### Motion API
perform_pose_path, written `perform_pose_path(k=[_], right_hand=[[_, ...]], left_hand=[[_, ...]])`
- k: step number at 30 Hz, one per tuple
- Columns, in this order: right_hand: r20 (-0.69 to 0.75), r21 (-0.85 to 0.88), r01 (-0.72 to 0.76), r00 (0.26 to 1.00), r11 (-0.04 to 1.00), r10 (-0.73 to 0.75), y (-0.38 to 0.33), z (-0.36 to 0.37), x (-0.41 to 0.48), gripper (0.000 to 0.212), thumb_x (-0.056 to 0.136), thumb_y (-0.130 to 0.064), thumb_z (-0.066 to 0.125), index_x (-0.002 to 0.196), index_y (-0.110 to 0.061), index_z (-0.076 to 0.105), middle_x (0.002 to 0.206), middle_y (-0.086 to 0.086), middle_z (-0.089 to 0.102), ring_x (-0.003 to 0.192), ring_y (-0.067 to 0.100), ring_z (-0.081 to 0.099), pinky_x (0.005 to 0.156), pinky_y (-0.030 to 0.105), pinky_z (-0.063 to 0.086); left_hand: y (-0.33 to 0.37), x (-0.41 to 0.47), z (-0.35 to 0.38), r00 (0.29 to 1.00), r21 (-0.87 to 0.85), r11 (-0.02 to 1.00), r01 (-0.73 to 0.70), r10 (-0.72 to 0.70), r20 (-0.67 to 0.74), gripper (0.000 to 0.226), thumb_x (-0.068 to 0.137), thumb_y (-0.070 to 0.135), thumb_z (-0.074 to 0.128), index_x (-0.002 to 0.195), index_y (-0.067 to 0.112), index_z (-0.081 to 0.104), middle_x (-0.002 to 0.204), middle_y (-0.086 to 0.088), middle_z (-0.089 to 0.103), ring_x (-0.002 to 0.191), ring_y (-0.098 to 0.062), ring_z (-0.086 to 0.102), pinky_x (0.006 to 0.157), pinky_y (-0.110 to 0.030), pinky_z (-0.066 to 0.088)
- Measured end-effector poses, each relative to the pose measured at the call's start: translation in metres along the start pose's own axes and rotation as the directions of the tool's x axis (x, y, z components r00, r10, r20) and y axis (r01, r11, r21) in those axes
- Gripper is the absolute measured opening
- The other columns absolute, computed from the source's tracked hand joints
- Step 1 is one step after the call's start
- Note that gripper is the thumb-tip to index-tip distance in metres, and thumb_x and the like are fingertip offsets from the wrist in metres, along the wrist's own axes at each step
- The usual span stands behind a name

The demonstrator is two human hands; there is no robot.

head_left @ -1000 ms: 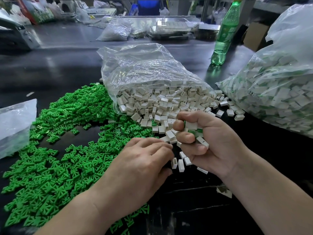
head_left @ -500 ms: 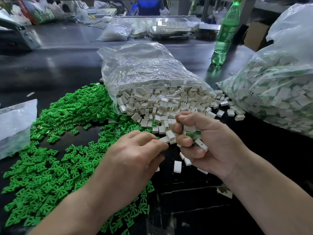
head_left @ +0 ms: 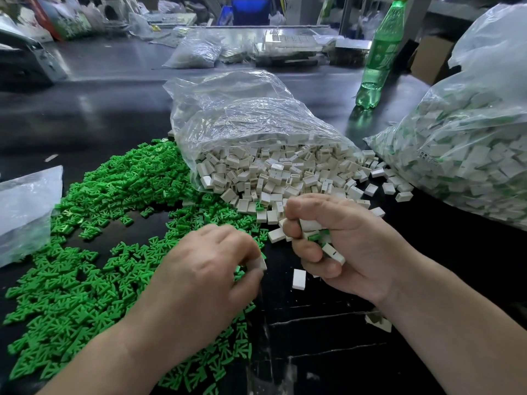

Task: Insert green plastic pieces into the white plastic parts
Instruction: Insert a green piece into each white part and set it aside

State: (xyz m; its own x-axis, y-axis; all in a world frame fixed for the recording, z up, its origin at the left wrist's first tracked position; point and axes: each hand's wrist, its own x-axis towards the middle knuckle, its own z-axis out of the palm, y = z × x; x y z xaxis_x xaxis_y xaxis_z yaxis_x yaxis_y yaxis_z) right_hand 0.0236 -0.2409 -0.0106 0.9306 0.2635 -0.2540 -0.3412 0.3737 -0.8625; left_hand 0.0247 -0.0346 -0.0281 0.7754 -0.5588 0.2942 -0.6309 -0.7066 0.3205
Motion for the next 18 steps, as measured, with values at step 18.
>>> perform_pose_path(k=[18], right_hand=[[0.153, -0.750, 0.438, 0.844, 0.496, -0.514, 0.030, 0.019, -0.004, 0.030, 0.088, -0.038, 0.069, 0.115, -0.045, 0.064, 0.094, -0.018, 0.068, 0.070, -0.001, 0.062, 0.061, 0.016, 0.047]], left_hand=[[0.000, 0.008, 0.007, 0.887, -0.946, 0.083, 0.314, -0.380, 0.262, 0.053, 0.059, 0.062, 0.084, 0.079, 0.015, 0.069, 0.062, 0.000, 0.054, 0.049, -0.013, 0.047, 0.046, -0.024, 0.042]])
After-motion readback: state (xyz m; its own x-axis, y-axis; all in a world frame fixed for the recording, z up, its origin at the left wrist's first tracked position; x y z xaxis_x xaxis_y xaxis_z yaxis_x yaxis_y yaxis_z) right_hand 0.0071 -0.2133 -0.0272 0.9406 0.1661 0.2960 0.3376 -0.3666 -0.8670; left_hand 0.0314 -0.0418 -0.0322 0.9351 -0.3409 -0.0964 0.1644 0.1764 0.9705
